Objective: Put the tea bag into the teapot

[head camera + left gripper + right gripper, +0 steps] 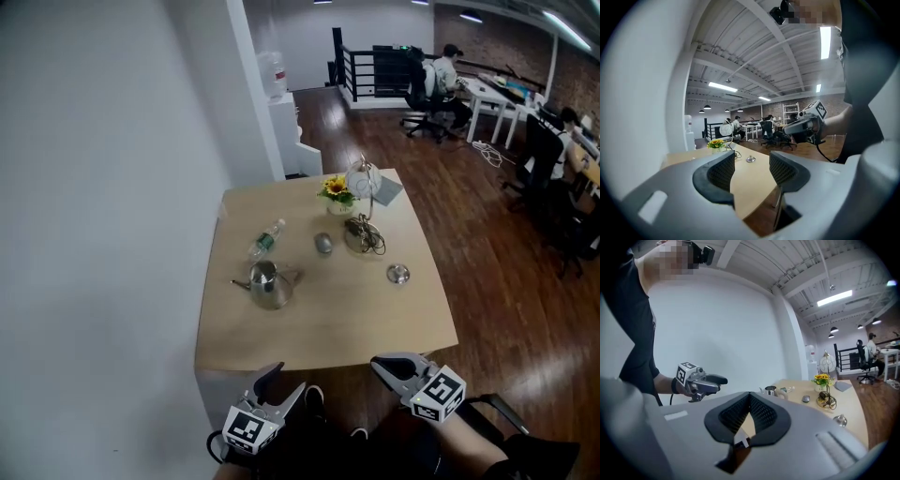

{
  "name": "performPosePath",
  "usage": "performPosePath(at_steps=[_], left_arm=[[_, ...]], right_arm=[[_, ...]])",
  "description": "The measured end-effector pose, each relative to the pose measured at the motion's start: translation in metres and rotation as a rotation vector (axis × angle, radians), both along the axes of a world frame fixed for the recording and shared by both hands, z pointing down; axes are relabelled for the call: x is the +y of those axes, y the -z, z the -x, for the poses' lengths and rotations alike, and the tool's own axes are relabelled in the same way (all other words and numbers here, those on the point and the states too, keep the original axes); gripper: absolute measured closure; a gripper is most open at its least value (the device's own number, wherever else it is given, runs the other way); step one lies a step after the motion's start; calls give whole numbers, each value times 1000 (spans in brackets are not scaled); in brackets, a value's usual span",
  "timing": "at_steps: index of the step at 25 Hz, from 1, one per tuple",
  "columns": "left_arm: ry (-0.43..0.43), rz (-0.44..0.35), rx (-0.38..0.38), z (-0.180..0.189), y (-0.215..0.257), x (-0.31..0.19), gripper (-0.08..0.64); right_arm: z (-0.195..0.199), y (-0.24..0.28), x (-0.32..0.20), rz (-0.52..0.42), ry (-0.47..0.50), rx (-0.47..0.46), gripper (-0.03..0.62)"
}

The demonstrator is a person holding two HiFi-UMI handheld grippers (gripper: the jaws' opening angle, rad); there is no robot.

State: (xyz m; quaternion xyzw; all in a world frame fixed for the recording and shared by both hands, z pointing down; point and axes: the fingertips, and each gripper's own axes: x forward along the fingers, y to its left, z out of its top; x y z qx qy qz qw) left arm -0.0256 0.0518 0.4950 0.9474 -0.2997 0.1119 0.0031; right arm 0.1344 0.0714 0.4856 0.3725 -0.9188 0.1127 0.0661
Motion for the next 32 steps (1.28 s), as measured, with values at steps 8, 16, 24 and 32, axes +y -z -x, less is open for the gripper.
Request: performPosePath(at_steps=[8,16,24,32], left_arm=[[-17,13,-4,-9,12,59,333],[-58,-14,-8,-5,19,76,333],[-62,-35,9,4,25,81,331],[-78,-43,23,1,33,84,331]], right_arm=[[1,5,66,28,17,-64,584],[12,18,79,14,-8,-93,584],[27,31,83,-20,8,-72,584],[20,31,88,-18,-12,-61,584]])
